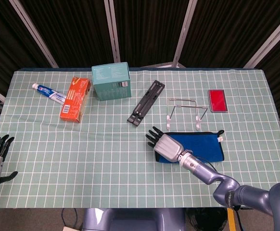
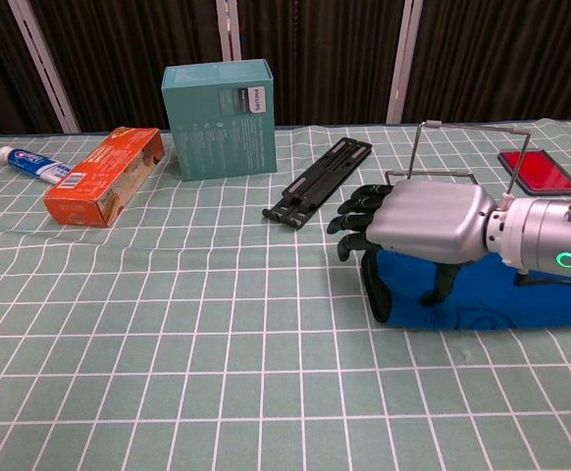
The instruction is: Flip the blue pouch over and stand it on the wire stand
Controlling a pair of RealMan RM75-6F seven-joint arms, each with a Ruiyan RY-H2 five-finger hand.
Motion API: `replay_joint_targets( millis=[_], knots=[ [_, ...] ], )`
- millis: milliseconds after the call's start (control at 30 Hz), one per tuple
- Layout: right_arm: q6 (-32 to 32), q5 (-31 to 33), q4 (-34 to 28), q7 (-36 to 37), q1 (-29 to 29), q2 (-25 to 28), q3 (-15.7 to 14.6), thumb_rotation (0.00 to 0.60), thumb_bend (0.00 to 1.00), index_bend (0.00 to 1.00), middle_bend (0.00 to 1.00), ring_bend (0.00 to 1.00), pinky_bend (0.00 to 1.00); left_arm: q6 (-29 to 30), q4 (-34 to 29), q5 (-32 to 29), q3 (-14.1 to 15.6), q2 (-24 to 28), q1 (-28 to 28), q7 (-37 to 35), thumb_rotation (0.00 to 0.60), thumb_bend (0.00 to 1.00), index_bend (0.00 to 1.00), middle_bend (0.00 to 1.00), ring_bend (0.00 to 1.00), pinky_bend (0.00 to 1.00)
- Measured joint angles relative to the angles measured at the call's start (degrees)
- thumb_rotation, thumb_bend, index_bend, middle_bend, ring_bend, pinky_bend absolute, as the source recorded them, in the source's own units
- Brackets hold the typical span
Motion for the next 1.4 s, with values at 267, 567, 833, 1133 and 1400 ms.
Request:
replay_joint_targets(
  millis=[267, 567, 833, 1133, 1400],
  knots=[
    [-1.54, 0.09, 0.39, -2.0, 1.43, -0.24, -0.35, 0.6, 0.02, 0.24, 0.06, 0.0, 0.0, -0.23, 0.28, -0.31, -0.05, -0.13, -0.12, 0.01, 0.6, 0.0, 0.0, 0.0, 0.0, 0.0],
    [-4.03, 2.41, -0.15, -5.74, 2.68, -0.71, 0.13, 0.6, 0.07, 0.3, 0.06, 0.0, 0.0, -0.29, 0.31, -0.46, -0.05, -0.21, -0.2, 0.11, 0.6, 0.0, 0.0, 0.0, 0.0, 0.0],
    [-4.28, 3.32, 0.04, -7.25, 2.99, -0.96, -0.23, 0.6, 0.08, 0.33, 0.06, 0.0, 0.0, -0.58, 0.48, -0.67, -0.02, -0.33, -0.33, 0.24, 0.6, 0.0, 0.0, 0.0, 0.0, 0.0],
    [-4.73, 4.36, -0.27, -7.77, 3.09, -0.67, -0.6, 0.6, 0.08, 0.33, 0.06, 0.0, 0.03, -0.48, 0.42, -0.7, -0.02, -0.38, -0.36, 0.42, 0.6, 0.0, 0.0, 0.0, 0.0, 0.0],
    [-4.89, 5.56, -0.6, -8.85, 3.0, -0.38, -0.66, 0.6, 0.09, 0.34, 0.07, 0.0, 0.06, -0.44, 0.43, -0.66, 0.03, -0.35, -0.36, 0.36, 0.6, 0.0, 0.0, 0.0, 0.0, 0.0]
  ],
)
